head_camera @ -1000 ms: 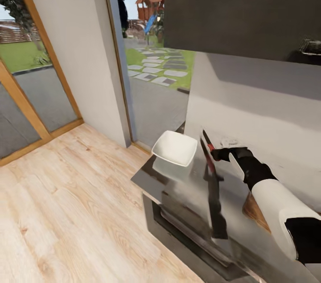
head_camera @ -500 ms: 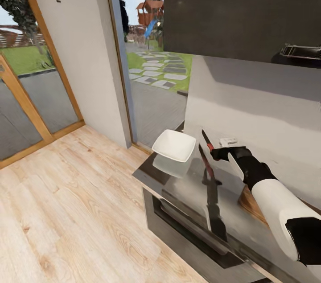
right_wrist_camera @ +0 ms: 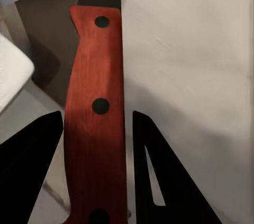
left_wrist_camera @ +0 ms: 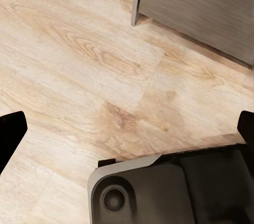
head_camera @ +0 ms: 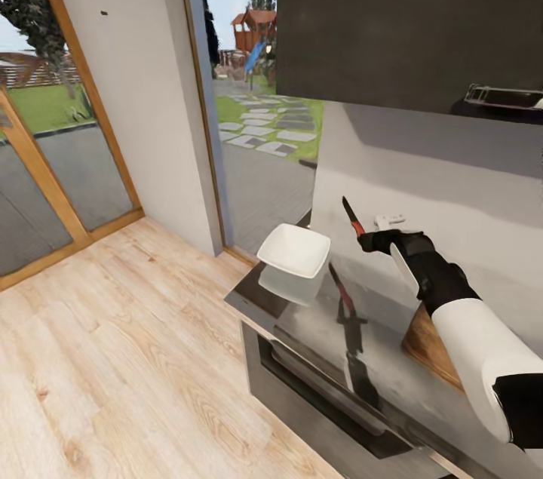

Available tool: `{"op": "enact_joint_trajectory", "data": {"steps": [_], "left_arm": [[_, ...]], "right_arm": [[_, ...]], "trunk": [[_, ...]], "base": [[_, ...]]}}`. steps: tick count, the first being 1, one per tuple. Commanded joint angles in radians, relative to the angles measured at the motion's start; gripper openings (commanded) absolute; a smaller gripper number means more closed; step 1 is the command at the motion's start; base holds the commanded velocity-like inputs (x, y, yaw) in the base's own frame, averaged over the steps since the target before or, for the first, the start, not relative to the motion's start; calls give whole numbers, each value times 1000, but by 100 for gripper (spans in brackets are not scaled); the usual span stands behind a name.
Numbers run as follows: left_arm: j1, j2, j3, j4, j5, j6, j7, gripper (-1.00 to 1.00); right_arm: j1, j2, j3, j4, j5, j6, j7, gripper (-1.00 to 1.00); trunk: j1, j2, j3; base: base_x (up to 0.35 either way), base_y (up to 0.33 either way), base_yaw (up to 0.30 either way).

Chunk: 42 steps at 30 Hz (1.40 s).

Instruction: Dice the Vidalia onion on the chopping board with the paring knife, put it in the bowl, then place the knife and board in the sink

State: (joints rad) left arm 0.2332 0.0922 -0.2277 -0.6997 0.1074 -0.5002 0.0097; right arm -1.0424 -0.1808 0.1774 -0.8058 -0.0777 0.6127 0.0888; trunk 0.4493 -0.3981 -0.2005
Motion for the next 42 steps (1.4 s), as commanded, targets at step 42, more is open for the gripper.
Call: {"op": "enact_joint_trajectory", "data": {"steps": [42], "left_arm": [[-1,1,-4,24,12,-1,4,100]], "right_arm": [[523,0,-140,-626,-17,-118,-81,-100]], "trunk": [[1,-2,64]], "base": [[0,0,-8]]}}
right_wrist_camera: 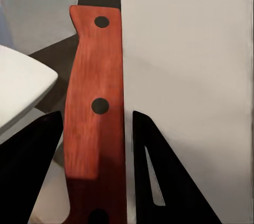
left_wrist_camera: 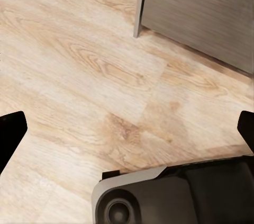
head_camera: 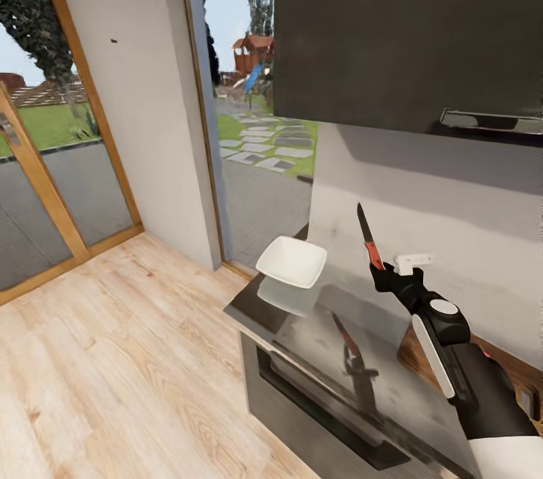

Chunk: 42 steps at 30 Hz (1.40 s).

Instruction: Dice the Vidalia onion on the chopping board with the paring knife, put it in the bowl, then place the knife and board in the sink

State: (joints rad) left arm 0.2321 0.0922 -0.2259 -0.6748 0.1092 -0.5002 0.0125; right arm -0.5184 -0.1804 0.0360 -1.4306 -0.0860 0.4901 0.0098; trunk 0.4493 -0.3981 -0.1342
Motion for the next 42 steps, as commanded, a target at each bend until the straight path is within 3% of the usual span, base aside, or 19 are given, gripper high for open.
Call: {"op": "enact_joint_trajectory", "data": {"steps": [1,23,30,35,42], "left_arm": [[0,1,-6,-1,10,-1,1,100],[0,1,-6,19,9,-3,1,100],[-1,1,-6,24,9,-2,1,100],[-2,1,-6,26,9,-2,0,100],[-3,1,-6,27,10,-2,1,100]], "right_arm": [[-1,0,1,-7,-9,7,-2,-100],[0,-2,-1,-11,-8,11,-2,-100],[0,-1,-69,-11,-9,13,-1,-100],[0,0,-89,-9,-9,86,1,-100],[0,2,-97,-7,-9,107,1,-100]], "trunk": [[1,-2,0],[1,-2,27],[1,-2,35],[1,-2,41],[1,-2,50]], "base": [[0,0,-119],[-32,0,-200],[-12,0,-209],[0,0,-209],[0,0,-209]]}}
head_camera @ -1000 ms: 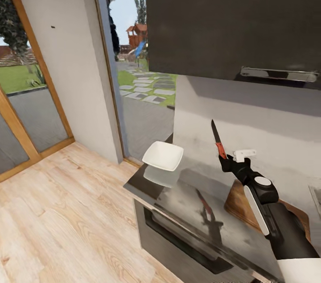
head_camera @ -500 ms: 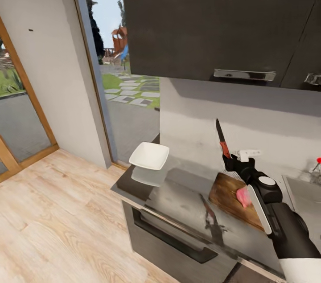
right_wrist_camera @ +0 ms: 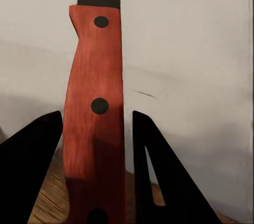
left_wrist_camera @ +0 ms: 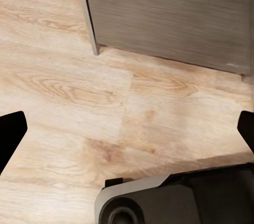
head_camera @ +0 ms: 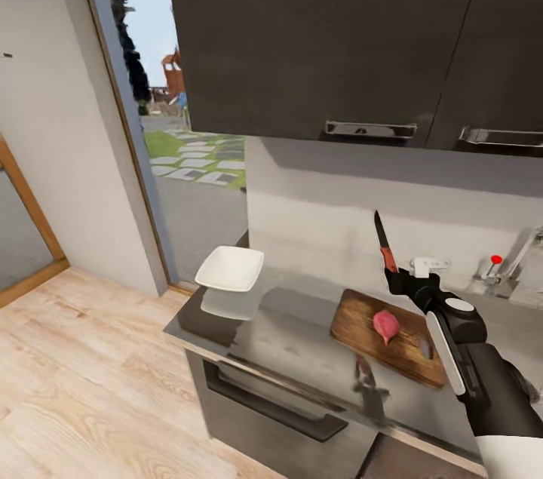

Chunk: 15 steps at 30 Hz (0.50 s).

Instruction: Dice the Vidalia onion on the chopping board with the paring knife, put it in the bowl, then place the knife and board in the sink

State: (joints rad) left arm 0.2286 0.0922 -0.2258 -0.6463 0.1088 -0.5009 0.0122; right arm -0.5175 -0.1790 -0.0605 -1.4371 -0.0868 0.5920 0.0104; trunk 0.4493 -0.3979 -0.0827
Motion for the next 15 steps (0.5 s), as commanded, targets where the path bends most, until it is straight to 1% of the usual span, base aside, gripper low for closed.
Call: {"op": "enact_joint_trajectory", "data": {"steps": [1,15], "left_arm": [[0,1,-6,-1,11,-1,1,100],[0,1,-6,4,10,-1,0,100]], "right_arm": [[-1,0,-1,0,-8,5,0,-100],[-1,1,-2,4,-8,6,0,-100]], "trunk": [[1,-2,-1],[1,-2,16]], "base": [[0,0,-209],[0,0,-209]]}}
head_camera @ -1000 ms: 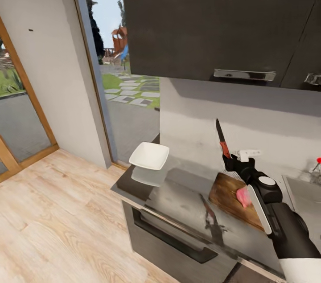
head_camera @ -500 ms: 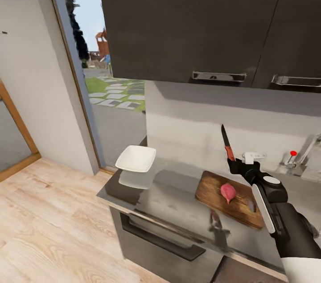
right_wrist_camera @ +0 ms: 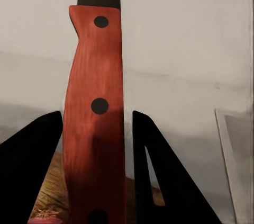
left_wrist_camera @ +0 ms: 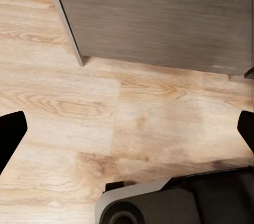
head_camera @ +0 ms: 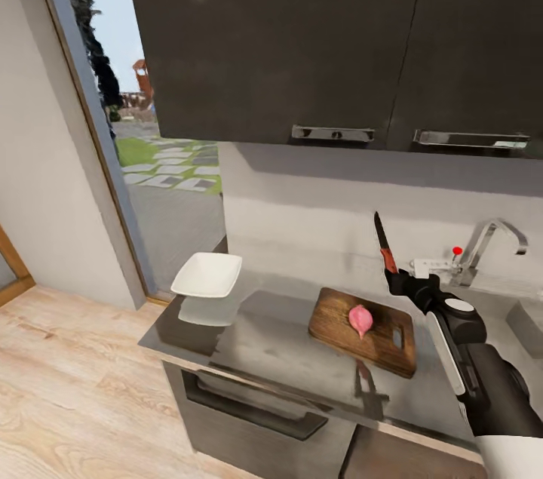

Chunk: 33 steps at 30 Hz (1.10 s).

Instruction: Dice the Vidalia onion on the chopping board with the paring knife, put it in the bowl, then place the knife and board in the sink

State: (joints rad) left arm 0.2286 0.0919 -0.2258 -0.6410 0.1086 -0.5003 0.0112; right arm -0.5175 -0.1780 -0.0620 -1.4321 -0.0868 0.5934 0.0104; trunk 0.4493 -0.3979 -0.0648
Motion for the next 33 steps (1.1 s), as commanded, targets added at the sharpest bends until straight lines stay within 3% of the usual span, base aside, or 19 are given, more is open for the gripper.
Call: {"op": "enact_joint_trajectory", "data": {"steps": [1,24,28,33], "left_arm": [[0,1,-6,1,10,-1,1,100],[0,-8,-6,6,10,-2,1,100],[0,-8,-6,6,10,-1,1,100],[0,-8,-6,8,10,-1,1,100]], "right_arm": [[-1,0,-1,-1,-8,5,0,-100],[-1,0,-1,2,-8,8,0,-100],[-1,1,-2,2,-14,80,0,-100],[-1,2,-2,1,-19,94,-1,-100]], "trunk": [[1,-2,-1],[1,-2,27],[1,-2,28],[1,-2,24]], "base": [[0,0,-209],[0,0,-209],[0,0,-79],[0,105,-6]]}}
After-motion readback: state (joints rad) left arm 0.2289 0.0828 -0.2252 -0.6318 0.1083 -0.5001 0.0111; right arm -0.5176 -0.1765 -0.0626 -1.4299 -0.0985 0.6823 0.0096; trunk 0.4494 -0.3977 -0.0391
